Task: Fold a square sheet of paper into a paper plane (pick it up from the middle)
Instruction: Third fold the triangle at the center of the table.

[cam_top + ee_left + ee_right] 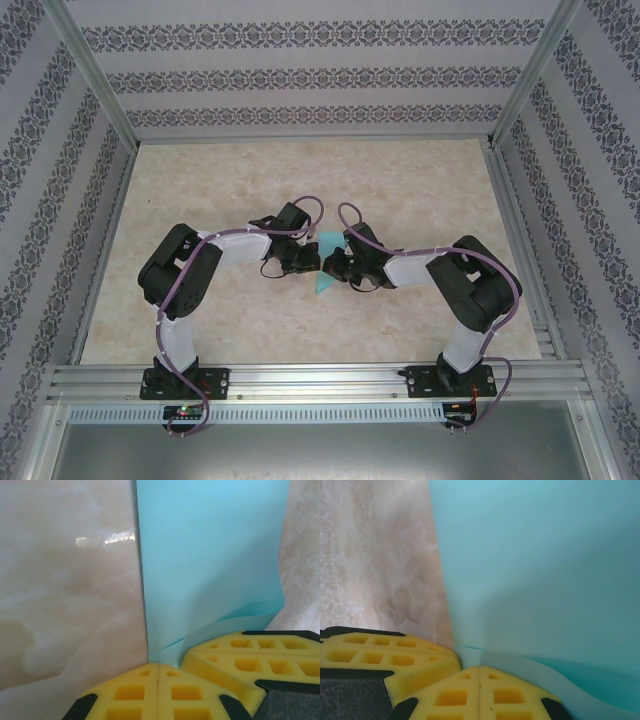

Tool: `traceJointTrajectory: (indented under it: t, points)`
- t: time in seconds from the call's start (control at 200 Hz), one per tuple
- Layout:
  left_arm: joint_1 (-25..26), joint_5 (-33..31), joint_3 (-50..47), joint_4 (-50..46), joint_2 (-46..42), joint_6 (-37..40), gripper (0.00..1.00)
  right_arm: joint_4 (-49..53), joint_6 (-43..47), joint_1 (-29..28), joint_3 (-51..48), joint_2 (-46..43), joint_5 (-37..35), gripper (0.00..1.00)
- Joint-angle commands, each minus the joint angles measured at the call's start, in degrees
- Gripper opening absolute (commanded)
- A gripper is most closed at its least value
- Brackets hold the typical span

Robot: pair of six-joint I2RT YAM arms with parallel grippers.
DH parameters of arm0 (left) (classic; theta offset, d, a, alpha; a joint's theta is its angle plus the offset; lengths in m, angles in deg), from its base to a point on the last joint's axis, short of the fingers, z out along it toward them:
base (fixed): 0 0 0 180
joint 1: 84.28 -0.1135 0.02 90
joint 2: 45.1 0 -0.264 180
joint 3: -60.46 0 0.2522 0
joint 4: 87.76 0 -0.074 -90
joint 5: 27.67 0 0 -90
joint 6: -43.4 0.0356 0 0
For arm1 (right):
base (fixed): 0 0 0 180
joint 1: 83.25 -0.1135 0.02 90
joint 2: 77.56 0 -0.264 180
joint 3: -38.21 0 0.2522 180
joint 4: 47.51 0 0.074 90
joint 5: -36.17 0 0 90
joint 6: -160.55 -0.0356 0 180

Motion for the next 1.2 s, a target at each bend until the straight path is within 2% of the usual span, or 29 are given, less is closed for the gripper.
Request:
traceJointTrajectory:
  t: [0.0,0.415,0.789,0.984,1.194]
  points:
    - [0.44,-0.55,1.16,2.96,0.04,-0.61,0.00,2.63,-0.34,0.56,-2.06,0.36,0.33,0.00]
    - [0.26,-0.49,1.32,5.78,-0.29,-2.25,0.00,1.43,-0.09,1.50,-3.79,0.63,0.81,0.00]
    - [0.29,-2.31,1.69,1.17,2.80,-0.54,0.00,0.60,-0.30,1.74,-3.87,0.03,1.25,0.00]
    - [0.28,-3.39,2.19,-1.03,3.74,0.34,0.00,-2.17,-0.26,1.84,-3.71,-2.72,1.80,0.00]
    - [0.39,-4.10,2.19,-2.40,3.78,1.55,0.00,-2.60,1.37,3.22,-4.70,-9.38,1.52,0.00]
